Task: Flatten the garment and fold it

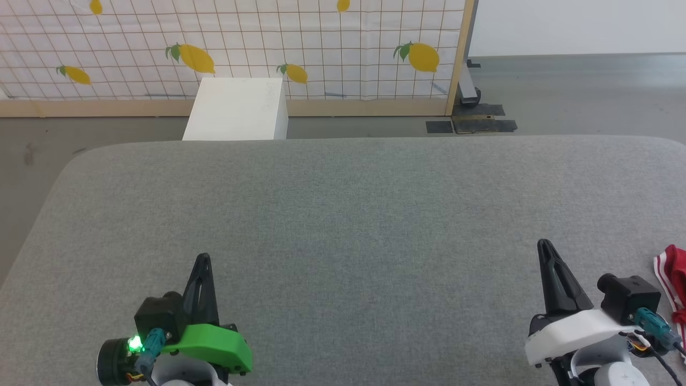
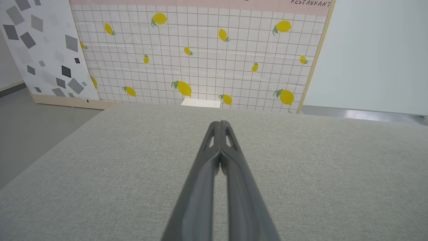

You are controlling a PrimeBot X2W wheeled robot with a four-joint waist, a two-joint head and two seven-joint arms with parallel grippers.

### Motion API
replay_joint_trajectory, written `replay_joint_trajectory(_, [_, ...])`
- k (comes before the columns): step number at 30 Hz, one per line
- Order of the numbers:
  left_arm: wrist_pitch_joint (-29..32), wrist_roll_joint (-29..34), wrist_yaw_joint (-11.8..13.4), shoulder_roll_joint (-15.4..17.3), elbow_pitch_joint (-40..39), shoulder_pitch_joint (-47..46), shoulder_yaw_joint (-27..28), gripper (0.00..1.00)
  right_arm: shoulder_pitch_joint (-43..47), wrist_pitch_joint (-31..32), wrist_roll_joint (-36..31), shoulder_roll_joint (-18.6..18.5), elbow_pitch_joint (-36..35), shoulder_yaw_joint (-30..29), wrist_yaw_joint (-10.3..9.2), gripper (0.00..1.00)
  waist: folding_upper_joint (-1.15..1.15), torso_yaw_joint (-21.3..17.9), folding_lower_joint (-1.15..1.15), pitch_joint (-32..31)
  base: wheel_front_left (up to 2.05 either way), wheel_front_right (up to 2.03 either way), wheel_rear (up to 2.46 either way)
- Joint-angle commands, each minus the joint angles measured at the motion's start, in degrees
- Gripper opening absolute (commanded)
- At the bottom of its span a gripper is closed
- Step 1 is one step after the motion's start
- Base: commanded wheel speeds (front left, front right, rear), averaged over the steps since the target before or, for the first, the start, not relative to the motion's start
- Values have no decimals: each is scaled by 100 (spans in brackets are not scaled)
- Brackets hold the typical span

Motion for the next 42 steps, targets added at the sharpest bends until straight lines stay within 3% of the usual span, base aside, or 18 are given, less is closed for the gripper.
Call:
replay_joint_trajectory(1, [22,48,-38,-32,-37,1,32,0,36,32,-69,3,-53,12,-2,0,0,2,0,2,0,0,0])
replay_joint_trajectory(42, [487,441,-250,-95,-271,3,245,0,89,421,-512,7,-457,86,-5,0,0,48,0,61,0,0,0])
